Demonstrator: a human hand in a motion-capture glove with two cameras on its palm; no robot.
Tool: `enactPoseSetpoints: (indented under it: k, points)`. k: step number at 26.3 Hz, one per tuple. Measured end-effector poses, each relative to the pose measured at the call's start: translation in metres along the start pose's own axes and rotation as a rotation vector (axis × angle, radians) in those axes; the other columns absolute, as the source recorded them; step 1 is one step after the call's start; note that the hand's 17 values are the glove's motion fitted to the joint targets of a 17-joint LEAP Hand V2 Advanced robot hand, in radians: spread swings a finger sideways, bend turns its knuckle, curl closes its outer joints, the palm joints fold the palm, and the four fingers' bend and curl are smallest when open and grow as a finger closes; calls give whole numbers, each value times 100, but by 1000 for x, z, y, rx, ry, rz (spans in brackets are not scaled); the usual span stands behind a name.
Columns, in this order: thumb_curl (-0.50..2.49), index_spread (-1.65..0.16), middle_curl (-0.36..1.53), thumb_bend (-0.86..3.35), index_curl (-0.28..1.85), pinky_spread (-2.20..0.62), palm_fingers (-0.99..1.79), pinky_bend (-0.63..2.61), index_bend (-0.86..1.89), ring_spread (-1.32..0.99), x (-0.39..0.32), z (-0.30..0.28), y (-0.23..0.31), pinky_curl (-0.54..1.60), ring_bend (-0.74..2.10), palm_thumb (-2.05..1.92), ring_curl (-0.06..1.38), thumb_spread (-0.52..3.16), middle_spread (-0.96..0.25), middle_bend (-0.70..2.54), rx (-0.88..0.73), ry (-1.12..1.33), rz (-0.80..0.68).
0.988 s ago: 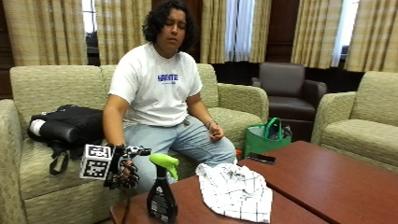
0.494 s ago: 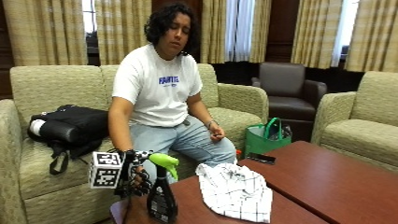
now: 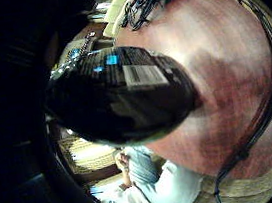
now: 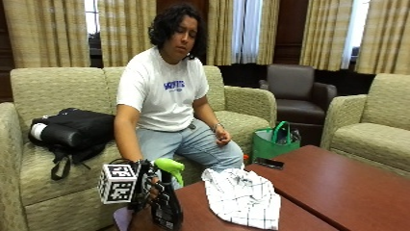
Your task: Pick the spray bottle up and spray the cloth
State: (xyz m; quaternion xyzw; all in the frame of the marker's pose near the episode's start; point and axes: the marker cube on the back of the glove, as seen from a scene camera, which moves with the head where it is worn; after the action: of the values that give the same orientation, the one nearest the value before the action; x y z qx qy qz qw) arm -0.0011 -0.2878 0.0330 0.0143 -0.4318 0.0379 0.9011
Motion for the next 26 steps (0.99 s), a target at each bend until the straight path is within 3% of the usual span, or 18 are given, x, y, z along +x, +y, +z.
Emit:
enactPoseSetpoints:
  k: [15,26]
  points:
    - [36,-41,38,-4,14,9,40,35,6,-21,-2,11,-31,35,57,76,34,87,-19,31,43,20,-112]
    - [35,-41,38,-4,13,4,48,39,6,-22,-9,34,-53,37,62,71,35,87,-18,31,-41,-26,-111]
